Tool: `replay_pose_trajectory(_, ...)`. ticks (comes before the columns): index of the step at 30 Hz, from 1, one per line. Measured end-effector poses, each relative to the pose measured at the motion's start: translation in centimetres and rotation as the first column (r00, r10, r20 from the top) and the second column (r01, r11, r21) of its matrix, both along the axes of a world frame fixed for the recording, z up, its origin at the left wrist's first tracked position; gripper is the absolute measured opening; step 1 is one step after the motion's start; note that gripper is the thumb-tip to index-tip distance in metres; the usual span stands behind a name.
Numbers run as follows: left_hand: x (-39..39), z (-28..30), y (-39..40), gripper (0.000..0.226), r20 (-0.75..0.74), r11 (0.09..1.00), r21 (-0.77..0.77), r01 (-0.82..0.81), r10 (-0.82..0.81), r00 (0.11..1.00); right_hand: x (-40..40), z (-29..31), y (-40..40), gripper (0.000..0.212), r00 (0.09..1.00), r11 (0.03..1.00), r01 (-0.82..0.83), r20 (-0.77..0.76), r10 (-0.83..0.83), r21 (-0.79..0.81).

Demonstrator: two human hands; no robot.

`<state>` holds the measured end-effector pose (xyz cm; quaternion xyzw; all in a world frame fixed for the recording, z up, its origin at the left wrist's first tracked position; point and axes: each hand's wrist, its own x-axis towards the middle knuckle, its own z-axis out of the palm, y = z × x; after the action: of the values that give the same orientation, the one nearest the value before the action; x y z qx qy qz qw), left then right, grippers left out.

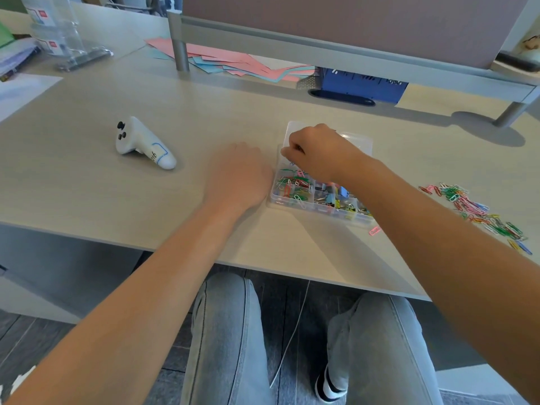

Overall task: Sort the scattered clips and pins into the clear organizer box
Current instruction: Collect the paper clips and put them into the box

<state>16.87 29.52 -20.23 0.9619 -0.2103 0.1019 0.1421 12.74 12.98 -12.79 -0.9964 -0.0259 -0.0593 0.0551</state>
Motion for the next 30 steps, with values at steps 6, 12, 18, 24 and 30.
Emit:
replay_pose_trajectory(6,0.1,-0.1,0.0,0.048,0.0,1.0,0.002,0.0,0.0,1.0,-0.2,-0.1,0.2,0.04,0.999,0.998,-0.019,0.041,0.017,0.052)
replay_pose_trajectory(12,0.2,-0.2,0.0,0.047,0.007,1.0,0.008,-0.002,0.002,1.0,0.3,0.2,0.0,0.044,0.999,0.998,-0.002,0.049,-0.001,0.068)
replay_pose_trajectory(18,0.2,-0.2,0.0,0.048,0.006,1.0,0.006,0.0,0.0,1.0,0.3,1.0,-0.2,0.04,0.999,0.998,0.014,0.049,-0.018,0.064)
replay_pose_trajectory(24,0.2,-0.2,0.0,0.048,0.01,1.0,0.006,0.0,0.0,1.0,-0.1,0.4,0.3,0.04,0.999,0.999,-0.036,0.037,0.034,0.04)
replay_pose_trajectory(30,0.2,-0.1,0.0,0.049,0.001,1.0,0.005,0.003,-0.003,1.0,0.0,0.6,0.1,0.046,0.998,0.999,-0.019,0.058,0.017,0.039)
